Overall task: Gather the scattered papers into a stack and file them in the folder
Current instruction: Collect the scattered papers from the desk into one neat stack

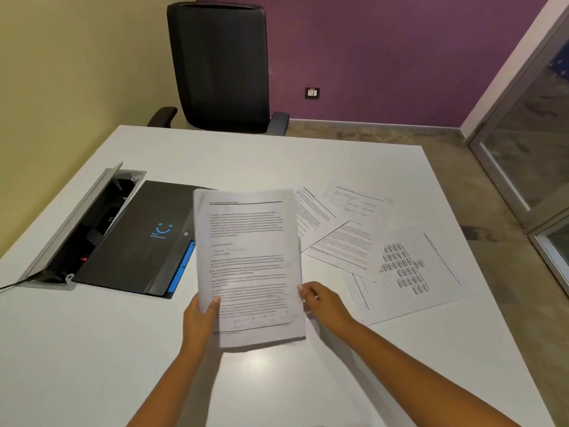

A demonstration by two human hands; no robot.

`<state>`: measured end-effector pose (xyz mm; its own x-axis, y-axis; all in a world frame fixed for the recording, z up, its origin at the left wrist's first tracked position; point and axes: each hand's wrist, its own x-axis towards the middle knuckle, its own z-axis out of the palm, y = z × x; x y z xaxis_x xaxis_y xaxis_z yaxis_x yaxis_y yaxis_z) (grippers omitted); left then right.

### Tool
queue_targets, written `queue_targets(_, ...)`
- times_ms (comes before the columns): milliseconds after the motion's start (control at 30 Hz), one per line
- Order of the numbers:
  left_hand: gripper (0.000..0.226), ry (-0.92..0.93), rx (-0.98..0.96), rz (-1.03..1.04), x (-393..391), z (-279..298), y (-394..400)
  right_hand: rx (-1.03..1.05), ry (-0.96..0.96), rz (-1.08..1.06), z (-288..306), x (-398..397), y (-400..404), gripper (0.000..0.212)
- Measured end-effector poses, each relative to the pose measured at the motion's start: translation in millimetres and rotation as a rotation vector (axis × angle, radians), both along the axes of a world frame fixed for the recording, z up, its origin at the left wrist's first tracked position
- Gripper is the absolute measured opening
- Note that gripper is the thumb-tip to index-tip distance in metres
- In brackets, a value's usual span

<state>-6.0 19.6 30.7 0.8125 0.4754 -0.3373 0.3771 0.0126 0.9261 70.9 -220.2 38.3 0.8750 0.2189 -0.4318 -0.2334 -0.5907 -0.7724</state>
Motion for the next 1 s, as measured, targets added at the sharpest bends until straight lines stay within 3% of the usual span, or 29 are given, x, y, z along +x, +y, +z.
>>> queue_targets(133,0.015,0.12,-0.176,0.062,-19,-16,19,-0.214,0.045,-0.151,-16,5,-10,0.047)
queue_targets(267,0.012,0.26,-0.248,0.134,-30,-27,20,-0.26,0.108,-0.187,-20,2,-14,0.042)
queue_targets(367,0.012,0.298,-0.229,0.101,-27,-28,18,-0.162,0.199,-0.206,-19,-1,-6,0.035)
queue_targets(500,0.007,0.336,-0.164,0.058,-19,-21,17,0.112,0.481,-0.379,-19,-4,10,0.015)
queue_targets(600,0.032,0.377,-0.141,0.011,-16,-20,19,0.11,0.53,-0.337,-18,-7,18,0.022)
queue_targets(667,0.034,0.375,-0.135,-0.007,-16,-17,19,0.05,0.473,-0.246,-16,-9,20,0.027)
queue_targets(800,0.021,0.335,-0.173,-0.017,-22,-13,23,-0.136,0.165,-0.073,-13,-10,15,0.035)
queue_targets(900,0.008,0.313,-0.214,0.061,-29,-11,30,-0.153,0.054,-0.123,-8,-7,3,0.019)
queue_targets(1000,0.028,0.332,-0.119,0.098,-32,-11,44,-0.15,-0.025,-0.26,-4,1,-17,0.022)
